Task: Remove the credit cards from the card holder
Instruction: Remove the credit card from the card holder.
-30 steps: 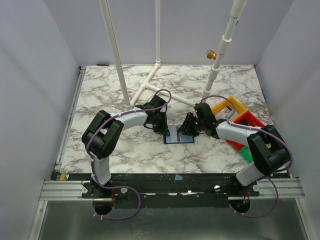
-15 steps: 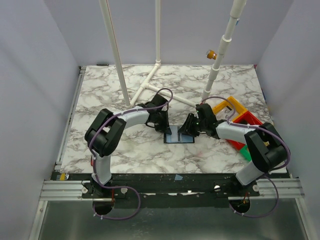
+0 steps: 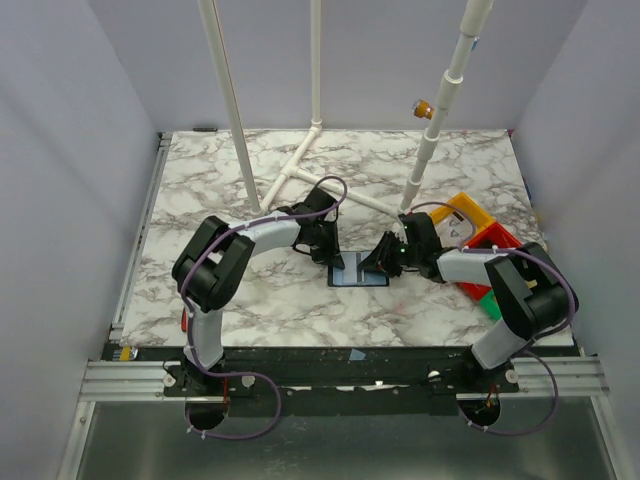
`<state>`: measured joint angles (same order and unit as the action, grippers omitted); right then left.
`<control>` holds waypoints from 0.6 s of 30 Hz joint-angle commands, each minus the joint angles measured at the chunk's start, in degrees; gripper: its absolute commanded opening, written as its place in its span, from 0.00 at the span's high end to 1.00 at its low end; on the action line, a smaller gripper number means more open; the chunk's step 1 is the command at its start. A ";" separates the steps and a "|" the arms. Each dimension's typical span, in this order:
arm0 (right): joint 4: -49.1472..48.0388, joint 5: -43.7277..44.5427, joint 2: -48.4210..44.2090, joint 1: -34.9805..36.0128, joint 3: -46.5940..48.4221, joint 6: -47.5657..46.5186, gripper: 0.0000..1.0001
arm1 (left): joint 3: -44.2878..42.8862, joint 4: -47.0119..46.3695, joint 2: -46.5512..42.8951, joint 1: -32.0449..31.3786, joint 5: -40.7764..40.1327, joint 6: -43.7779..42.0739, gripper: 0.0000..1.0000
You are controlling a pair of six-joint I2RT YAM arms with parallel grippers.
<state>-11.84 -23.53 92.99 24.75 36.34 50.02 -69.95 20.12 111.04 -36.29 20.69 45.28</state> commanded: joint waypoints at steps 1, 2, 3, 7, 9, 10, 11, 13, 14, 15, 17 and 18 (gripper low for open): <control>-7.12 -5.65 1.63 -1.63 -2.53 3.10 0.74 | -0.47 1.59 2.41 -0.83 -0.25 -0.10 1.00; -8.35 -6.54 1.89 -1.88 -3.05 3.81 0.75 | -0.45 1.59 2.42 -0.85 -0.29 -0.05 1.00; -9.62 -7.46 2.24 -2.11 -3.40 4.47 0.76 | -0.30 1.53 2.48 -0.86 -0.29 -0.02 1.00; -12.70 -9.19 3.12 -2.45 -4.30 6.10 0.80 | -0.18 1.52 2.60 -0.82 -0.37 -0.01 1.00; -13.99 -9.71 3.40 -2.50 -4.70 6.82 0.82 | -0.10 1.53 2.51 -0.90 -0.33 -0.01 1.00; -14.66 -9.99 3.57 -2.55 -4.83 7.08 0.83 | -0.10 1.50 2.47 -0.89 -0.28 -0.03 1.00; -15.06 -10.16 3.71 -2.54 -4.98 7.40 0.84 | -0.03 1.50 2.42 -0.96 -0.37 -0.01 1.00; -16.14 -10.64 4.06 -2.55 -5.09 7.98 0.86 | -0.01 1.59 2.42 -0.95 -0.34 -0.01 1.00; -16.52 -10.81 4.28 -2.57 -5.12 8.11 0.87 | -0.08 1.59 2.49 -0.92 -0.38 -0.01 1.00; -16.63 -10.84 4.32 -2.53 -5.09 8.16 0.89 | -0.01 1.64 2.51 -0.94 -0.38 -0.01 1.00; -16.56 -10.54 4.55 -2.61 -5.13 8.10 0.92 | 0.08 1.75 2.42 -0.97 -0.49 -0.06 1.00; -16.48 -10.29 4.57 -2.69 -5.24 8.01 0.94 | 0.16 1.85 2.35 -0.93 -0.64 -0.19 1.00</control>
<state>-24.47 -31.48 96.60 22.09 31.75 56.82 -70.13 20.27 111.24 -36.38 20.73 45.47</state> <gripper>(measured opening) 0.088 0.008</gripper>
